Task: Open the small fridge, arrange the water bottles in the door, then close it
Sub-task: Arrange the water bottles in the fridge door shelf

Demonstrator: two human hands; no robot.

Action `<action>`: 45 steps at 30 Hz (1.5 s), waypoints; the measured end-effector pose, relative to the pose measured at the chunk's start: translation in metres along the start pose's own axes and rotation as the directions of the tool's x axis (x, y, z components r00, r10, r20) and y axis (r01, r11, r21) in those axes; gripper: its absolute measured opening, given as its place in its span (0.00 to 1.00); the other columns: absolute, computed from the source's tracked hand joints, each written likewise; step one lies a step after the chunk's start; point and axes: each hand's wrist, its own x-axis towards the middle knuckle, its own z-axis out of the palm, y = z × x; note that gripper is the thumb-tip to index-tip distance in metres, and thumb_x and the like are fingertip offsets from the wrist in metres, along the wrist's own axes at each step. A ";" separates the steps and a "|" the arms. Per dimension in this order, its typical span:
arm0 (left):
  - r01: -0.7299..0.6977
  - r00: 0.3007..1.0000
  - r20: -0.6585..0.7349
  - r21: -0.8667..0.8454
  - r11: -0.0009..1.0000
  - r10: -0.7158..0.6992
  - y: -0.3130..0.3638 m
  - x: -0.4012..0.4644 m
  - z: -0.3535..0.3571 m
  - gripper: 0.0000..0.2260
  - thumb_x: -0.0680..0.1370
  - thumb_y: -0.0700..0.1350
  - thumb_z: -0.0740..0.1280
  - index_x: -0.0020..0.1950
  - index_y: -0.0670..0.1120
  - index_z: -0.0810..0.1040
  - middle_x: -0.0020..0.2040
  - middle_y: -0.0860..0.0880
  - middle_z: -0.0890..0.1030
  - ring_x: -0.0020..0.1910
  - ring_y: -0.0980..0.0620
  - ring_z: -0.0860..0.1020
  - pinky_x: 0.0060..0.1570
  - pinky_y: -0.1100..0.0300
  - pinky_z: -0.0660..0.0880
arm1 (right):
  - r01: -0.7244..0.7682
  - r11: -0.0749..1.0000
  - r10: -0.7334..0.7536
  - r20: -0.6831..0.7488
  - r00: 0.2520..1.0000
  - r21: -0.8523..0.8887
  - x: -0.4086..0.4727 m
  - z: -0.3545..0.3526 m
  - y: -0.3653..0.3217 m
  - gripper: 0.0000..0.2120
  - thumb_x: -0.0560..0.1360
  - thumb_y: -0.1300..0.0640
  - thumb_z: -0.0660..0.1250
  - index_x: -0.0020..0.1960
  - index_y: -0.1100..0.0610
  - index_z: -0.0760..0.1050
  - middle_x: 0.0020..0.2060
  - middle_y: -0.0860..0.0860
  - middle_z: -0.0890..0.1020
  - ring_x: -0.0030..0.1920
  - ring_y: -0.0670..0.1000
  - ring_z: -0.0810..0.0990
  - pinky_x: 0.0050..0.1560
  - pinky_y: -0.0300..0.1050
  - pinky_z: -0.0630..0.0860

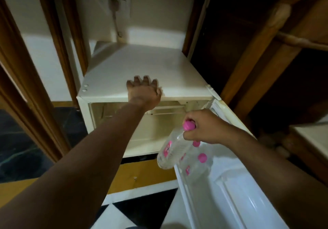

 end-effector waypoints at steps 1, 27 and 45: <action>0.009 1.000 -0.004 -0.001 1.000 -0.009 0.005 0.002 0.001 0.26 0.82 0.58 0.47 0.77 0.51 0.63 0.77 0.42 0.63 0.75 0.34 0.61 0.69 0.38 0.61 | 0.001 0.998 0.002 0.048 0.999 -0.062 -0.006 -0.006 0.003 0.13 0.59 0.45 0.72 0.38 0.51 0.75 0.35 0.49 0.79 0.33 0.51 0.81 0.33 0.51 0.80; -0.030 0.985 -0.168 0.025 0.999 0.033 0.027 0.010 0.016 0.27 0.81 0.58 0.47 0.74 0.49 0.68 0.74 0.40 0.70 0.71 0.30 0.66 0.63 0.40 0.64 | -0.198 0.724 0.494 0.295 0.818 -0.661 -0.029 0.084 0.049 0.17 0.76 0.63 0.67 0.63 0.64 0.72 0.59 0.61 0.79 0.58 0.60 0.79 0.59 0.51 0.75; -0.043 0.987 -0.156 0.013 0.999 0.044 0.025 0.008 0.015 0.27 0.80 0.58 0.47 0.75 0.49 0.67 0.74 0.40 0.69 0.72 0.31 0.65 0.63 0.41 0.64 | -0.383 0.670 0.574 0.117 0.810 -0.636 -0.034 0.083 0.041 0.12 0.80 0.61 0.60 0.62 0.61 0.75 0.58 0.58 0.80 0.57 0.57 0.80 0.59 0.50 0.75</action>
